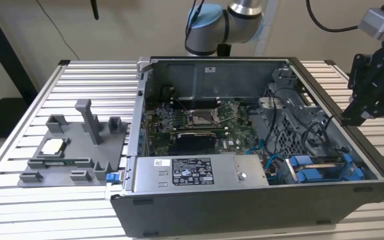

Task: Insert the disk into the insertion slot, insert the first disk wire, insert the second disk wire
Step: 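Insert the second disk wire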

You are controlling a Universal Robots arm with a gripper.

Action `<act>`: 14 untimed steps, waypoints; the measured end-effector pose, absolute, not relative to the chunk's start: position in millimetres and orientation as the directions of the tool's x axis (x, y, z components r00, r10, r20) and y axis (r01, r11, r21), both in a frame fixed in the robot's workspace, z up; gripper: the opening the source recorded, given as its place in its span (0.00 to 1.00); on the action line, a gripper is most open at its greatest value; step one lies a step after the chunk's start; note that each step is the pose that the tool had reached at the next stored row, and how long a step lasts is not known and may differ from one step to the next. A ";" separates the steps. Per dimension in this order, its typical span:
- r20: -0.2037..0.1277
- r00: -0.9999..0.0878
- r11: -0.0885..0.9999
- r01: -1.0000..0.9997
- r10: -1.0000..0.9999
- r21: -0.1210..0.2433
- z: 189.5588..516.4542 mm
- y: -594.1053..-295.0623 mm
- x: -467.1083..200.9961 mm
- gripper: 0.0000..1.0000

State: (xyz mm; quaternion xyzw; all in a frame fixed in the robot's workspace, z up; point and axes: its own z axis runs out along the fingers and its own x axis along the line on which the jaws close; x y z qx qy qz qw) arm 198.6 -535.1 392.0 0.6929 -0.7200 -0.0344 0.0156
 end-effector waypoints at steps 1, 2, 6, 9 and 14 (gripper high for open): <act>-0.025 -0.039 0.037 -0.997 -0.999 0.071 392.0 -535.1 198.7 0.27; -0.025 -0.039 0.037 -0.997 -0.999 0.071 392.0 -535.1 198.7 0.27; -0.025 -0.039 0.037 -0.997 -0.999 0.071 392.0 -535.0 199.5 0.27; -0.025 -0.039 0.037 -0.997 -0.999 0.071 392.0 -534.9 200.3 0.27; -0.025 -0.039 0.037 -0.997 -0.999 0.071 391.9 -534.9 203.0 0.27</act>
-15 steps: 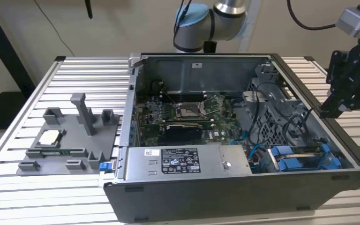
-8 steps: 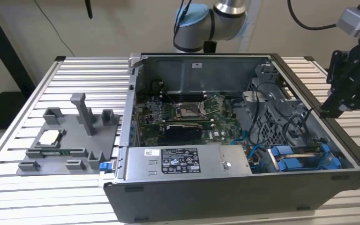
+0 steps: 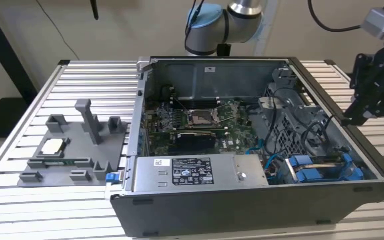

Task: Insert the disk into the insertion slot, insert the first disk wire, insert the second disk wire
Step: 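Insert the second disk wire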

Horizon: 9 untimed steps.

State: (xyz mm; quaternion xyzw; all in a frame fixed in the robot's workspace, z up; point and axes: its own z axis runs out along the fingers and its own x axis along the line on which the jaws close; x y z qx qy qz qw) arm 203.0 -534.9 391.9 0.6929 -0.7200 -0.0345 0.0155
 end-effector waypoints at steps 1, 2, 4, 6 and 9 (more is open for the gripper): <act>-0.026 -0.039 0.037 -0.997 -0.999 0.071 391.7 -534.9 203.9 0.27; -0.026 -0.039 0.037 -0.997 -0.999 0.071 391.2 -534.8 204.6 0.27; -0.026 -0.039 0.037 -0.997 -0.999 0.072 390.0 -534.8 205.4 0.27; -0.027 -0.040 0.037 -0.996 -0.999 0.079 388.8 -534.8 205.9 0.27; -0.030 -0.040 0.037 -0.995 -0.999 0.092 387.6 -534.8 205.9 0.27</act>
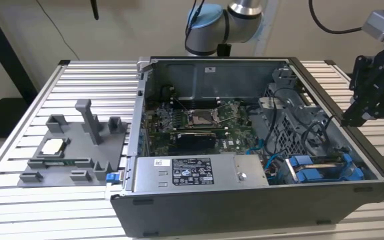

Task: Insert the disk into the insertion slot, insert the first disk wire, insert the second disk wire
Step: 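Insert the second disk wire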

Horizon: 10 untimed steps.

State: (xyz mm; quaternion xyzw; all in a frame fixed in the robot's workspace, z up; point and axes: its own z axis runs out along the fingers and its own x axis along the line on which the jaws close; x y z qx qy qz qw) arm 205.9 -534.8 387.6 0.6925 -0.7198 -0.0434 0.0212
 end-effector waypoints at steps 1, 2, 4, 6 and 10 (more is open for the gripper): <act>-0.031 -0.040 0.037 -0.995 -0.999 0.096 387.2 -534.7 205.9 0.27; -0.031 -0.040 0.037 -0.994 -0.999 0.100 386.7 -534.8 206.0 0.27; -0.037 -0.041 0.037 -0.994 -0.998 0.105 386.2 -534.8 205.9 0.27; -0.073 -0.041 0.033 -0.994 -0.997 0.107 386.1 -534.8 206.0 0.27; -0.100 -0.041 0.030 -0.994 -0.994 0.108 383.7 -534.8 206.1 0.27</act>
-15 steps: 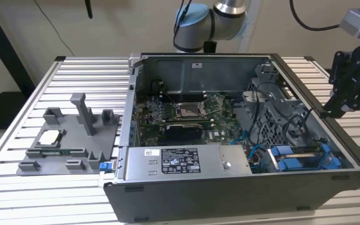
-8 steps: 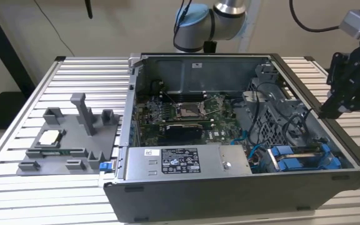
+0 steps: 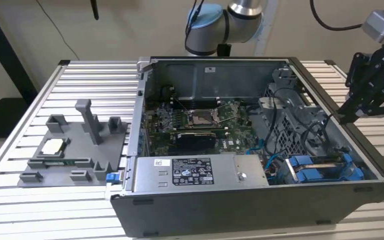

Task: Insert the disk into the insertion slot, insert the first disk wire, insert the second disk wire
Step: 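Insert the second disk wire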

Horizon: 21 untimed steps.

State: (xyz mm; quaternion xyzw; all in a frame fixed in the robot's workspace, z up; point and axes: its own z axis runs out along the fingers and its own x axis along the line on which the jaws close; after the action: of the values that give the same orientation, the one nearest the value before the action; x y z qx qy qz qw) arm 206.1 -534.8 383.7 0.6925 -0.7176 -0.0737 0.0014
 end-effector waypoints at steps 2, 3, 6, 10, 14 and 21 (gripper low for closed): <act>-0.100 -0.041 0.030 -0.994 -0.994 0.109 382.8 -534.9 206.4 0.27; -0.100 -0.042 0.031 -0.993 -0.994 0.110 382.6 -535.1 206.4 0.27; -0.100 -0.044 0.033 -0.993 -0.994 0.114 382.1 -536.1 206.5 0.27; -0.100 -0.046 0.034 -0.993 -0.994 0.115 382.1 -538.1 206.6 0.18; -0.102 -0.047 0.035 -0.993 -0.994 0.116 382.1 -541.3 206.5 0.16; -0.106 -0.049 0.037 -0.993 -0.993 0.116 383.7 -546.4 197.7 0.16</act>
State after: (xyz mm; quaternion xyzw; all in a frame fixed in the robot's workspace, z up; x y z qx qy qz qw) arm 197.7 -546.4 383.7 0.6895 -0.7200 -0.0786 0.0018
